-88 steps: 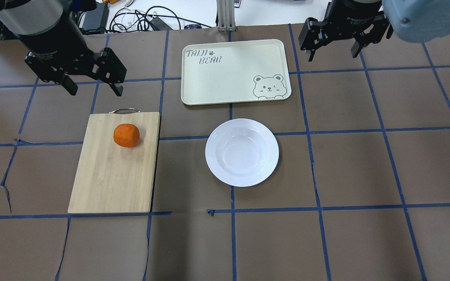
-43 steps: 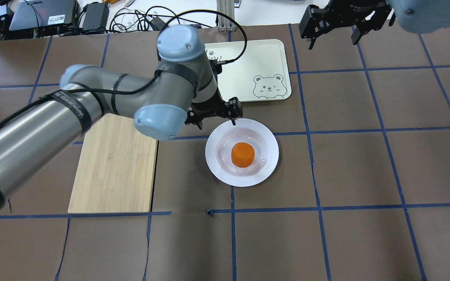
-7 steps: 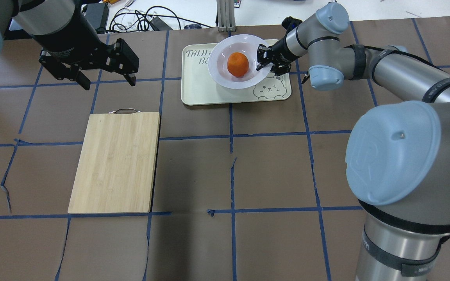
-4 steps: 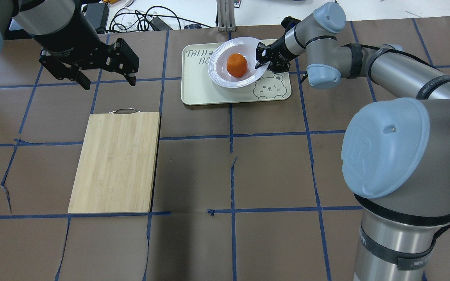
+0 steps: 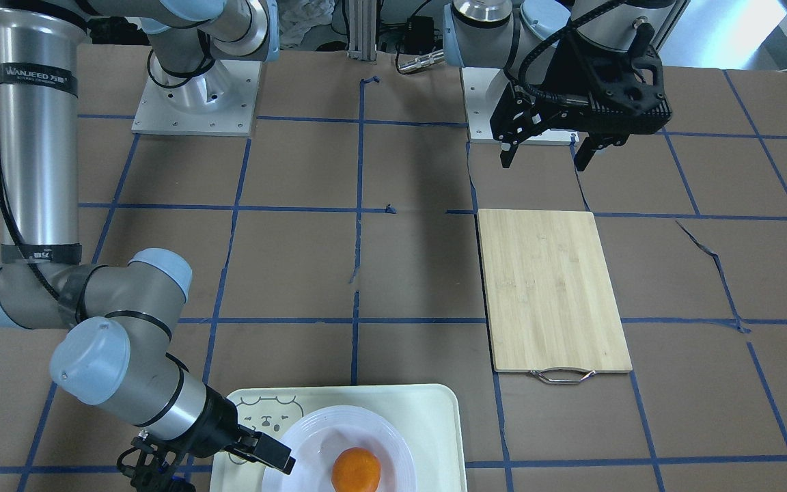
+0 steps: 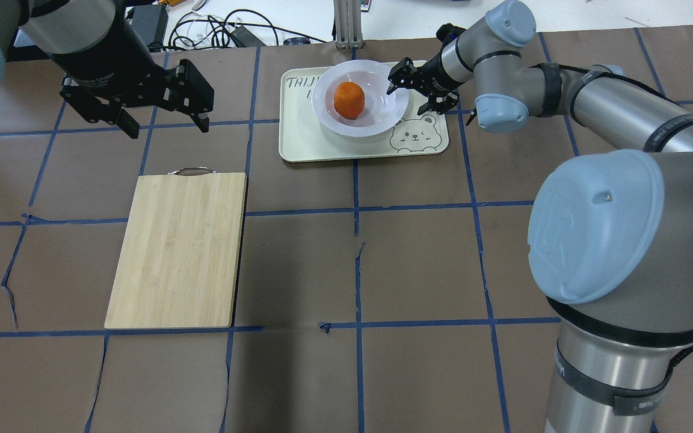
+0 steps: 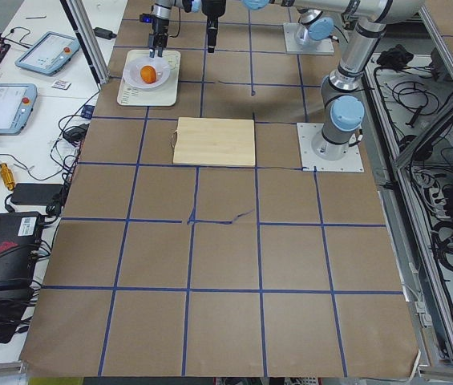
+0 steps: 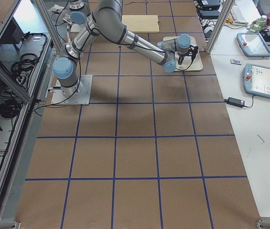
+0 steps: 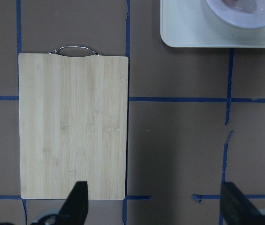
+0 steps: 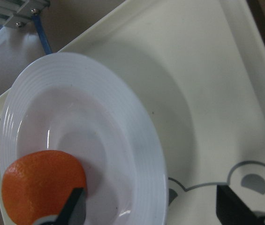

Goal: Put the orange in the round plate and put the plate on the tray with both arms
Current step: 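Open the right gripper and lift it off the plate rim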

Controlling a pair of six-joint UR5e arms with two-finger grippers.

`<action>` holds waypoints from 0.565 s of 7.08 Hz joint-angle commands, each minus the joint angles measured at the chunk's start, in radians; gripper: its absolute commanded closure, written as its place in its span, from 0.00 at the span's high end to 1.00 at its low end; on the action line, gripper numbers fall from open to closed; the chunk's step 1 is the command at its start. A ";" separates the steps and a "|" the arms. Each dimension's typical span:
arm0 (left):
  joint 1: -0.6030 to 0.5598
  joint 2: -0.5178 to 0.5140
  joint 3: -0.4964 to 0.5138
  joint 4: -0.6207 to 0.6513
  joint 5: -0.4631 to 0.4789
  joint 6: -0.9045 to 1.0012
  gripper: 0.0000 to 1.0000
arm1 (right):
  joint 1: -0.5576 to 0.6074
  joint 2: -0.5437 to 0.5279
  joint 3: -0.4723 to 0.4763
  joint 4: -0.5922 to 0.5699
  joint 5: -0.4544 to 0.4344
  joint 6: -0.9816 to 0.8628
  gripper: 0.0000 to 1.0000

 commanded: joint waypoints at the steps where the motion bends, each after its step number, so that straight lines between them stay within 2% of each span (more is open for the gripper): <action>1: 0.000 0.001 0.000 0.000 0.000 0.000 1.00 | -0.015 -0.080 -0.044 0.172 -0.257 -0.162 1.00; 2: 0.000 0.001 0.000 0.000 0.000 0.000 1.00 | -0.030 -0.158 -0.033 0.252 -0.353 -0.180 1.00; 4: 0.000 0.000 0.000 0.000 0.000 0.000 1.00 | -0.020 -0.328 -0.035 0.569 -0.511 -0.201 1.00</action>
